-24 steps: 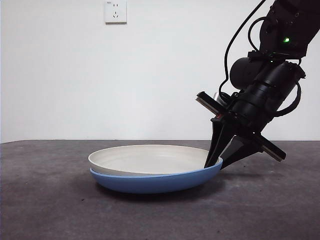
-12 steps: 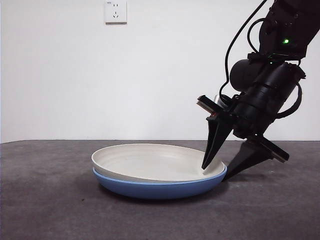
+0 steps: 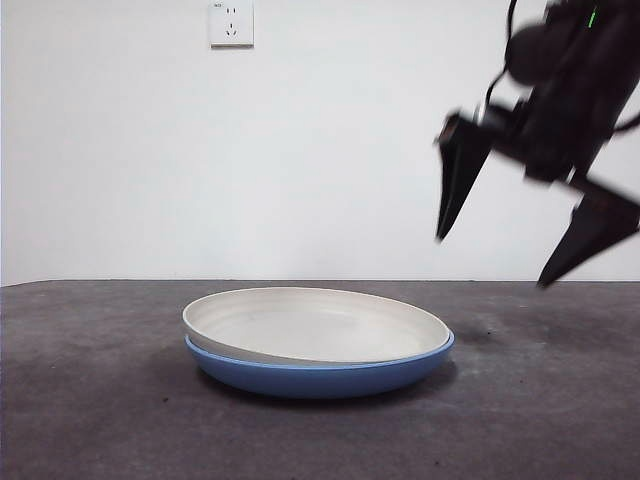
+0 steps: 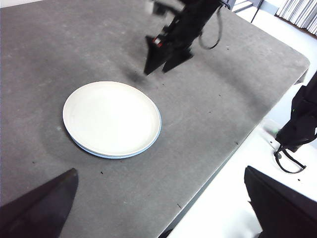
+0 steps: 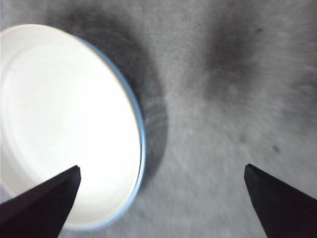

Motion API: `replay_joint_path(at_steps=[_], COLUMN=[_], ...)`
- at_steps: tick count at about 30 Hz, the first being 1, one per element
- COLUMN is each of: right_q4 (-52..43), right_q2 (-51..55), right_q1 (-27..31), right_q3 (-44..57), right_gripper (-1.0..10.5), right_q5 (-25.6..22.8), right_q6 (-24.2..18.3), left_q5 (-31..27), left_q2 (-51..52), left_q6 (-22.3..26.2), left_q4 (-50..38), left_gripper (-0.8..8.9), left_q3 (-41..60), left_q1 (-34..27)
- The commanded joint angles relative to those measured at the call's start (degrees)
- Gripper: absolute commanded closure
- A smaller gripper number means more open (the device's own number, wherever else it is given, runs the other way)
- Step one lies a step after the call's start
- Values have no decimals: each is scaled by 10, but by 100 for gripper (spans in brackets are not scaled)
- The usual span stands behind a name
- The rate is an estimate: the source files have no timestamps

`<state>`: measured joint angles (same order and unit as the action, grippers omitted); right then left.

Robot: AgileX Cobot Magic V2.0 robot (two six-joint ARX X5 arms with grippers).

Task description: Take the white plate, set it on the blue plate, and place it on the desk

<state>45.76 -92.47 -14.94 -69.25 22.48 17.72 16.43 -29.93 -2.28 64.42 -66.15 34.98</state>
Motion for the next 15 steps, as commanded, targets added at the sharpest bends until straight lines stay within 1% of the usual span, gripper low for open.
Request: replay_joint_path(at_steps=[1, 5, 7, 15], right_q4=[40, 103, 129, 205], right_q2=[50, 144, 192, 366], right_q1=[-7, -17, -26, -65], right_q3=[-10, -10, -10, -10], right_gripper=[387, 387, 387, 387], right_q5=[-26, -49, -47, -55], right_q6=[-28, -41, -50, -62], left_q5=[2, 1, 1, 2], left_q2=[-1, -1, -1, -1], left_q6=[-1, -1, -1, -1], left_q4=[-9, -10, -10, -10], left_gripper=[250, 250, 250, 250], left_q3=[-11, -11, -11, -11], left_q1=[2, 2, 2, 2])
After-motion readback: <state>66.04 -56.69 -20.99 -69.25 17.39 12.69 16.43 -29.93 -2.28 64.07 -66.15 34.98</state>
